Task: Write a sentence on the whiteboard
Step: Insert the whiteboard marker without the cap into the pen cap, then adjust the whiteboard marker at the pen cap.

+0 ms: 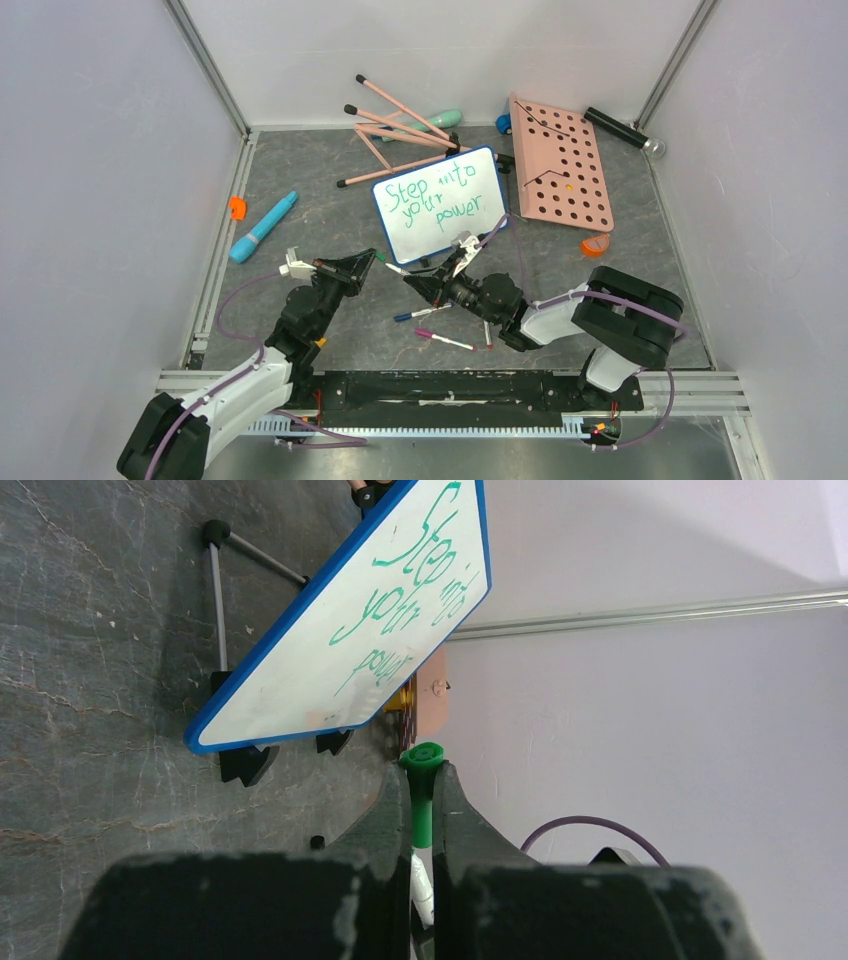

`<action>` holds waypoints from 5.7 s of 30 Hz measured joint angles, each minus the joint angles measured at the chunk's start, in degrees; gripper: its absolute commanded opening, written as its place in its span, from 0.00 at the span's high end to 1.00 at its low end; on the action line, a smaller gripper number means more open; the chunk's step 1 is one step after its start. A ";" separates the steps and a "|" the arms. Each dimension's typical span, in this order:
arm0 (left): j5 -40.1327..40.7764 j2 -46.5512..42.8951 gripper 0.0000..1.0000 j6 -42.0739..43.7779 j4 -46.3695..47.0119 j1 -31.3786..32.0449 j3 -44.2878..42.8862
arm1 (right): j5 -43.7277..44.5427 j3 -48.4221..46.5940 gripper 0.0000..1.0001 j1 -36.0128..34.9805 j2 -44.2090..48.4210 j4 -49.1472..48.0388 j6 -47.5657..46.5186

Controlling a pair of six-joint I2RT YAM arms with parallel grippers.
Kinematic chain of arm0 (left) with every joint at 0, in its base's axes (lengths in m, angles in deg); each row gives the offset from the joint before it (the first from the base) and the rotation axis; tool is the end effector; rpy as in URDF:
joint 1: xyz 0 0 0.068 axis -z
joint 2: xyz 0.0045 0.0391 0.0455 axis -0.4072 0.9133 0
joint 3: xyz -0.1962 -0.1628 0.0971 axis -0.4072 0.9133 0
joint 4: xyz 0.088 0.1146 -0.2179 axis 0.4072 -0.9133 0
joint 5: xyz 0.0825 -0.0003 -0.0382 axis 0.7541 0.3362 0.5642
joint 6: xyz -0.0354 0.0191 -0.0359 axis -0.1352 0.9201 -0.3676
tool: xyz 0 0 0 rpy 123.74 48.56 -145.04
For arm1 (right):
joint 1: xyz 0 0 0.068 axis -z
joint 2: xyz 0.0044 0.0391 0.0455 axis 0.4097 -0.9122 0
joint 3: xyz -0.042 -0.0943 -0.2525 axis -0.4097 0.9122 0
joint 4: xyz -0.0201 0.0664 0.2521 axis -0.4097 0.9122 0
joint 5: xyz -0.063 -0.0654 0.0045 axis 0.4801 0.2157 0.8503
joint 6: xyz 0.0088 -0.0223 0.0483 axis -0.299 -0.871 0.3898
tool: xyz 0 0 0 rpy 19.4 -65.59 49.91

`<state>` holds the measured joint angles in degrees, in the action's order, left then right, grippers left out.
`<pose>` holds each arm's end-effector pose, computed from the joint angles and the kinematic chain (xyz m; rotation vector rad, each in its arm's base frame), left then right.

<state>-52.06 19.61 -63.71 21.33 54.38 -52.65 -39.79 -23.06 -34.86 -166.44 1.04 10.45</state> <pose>0.1378 -0.0723 0.1716 -0.8944 1.5192 -1.3081 0.1496 0.2464 0.1767 -0.4446 1.5517 1.1233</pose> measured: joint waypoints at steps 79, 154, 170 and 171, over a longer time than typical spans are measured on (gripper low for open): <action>-1.70 4.04 0.98 -20.26 -5.01 -0.96 -1.51 | 6.73 -7.21 1.00 -0.74 -1.81 7.91 -8.31; -6.93 1.64 0.98 -19.61 -28.30 8.46 -11.80 | -11.32 -10.32 1.00 3.45 20.96 49.88 -8.92; -2.97 4.81 0.77 -20.59 -28.89 7.54 -10.34 | -5.09 -12.00 1.00 -0.28 12.76 47.06 -12.96; -2.78 4.52 0.61 -20.59 -29.05 7.54 -10.34 | -4.85 -12.00 1.00 -0.35 12.79 46.95 -12.90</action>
<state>-54.83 24.14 -84.30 -7.71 61.92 -62.99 -44.64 -35.06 -35.21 -153.65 47.99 -2.44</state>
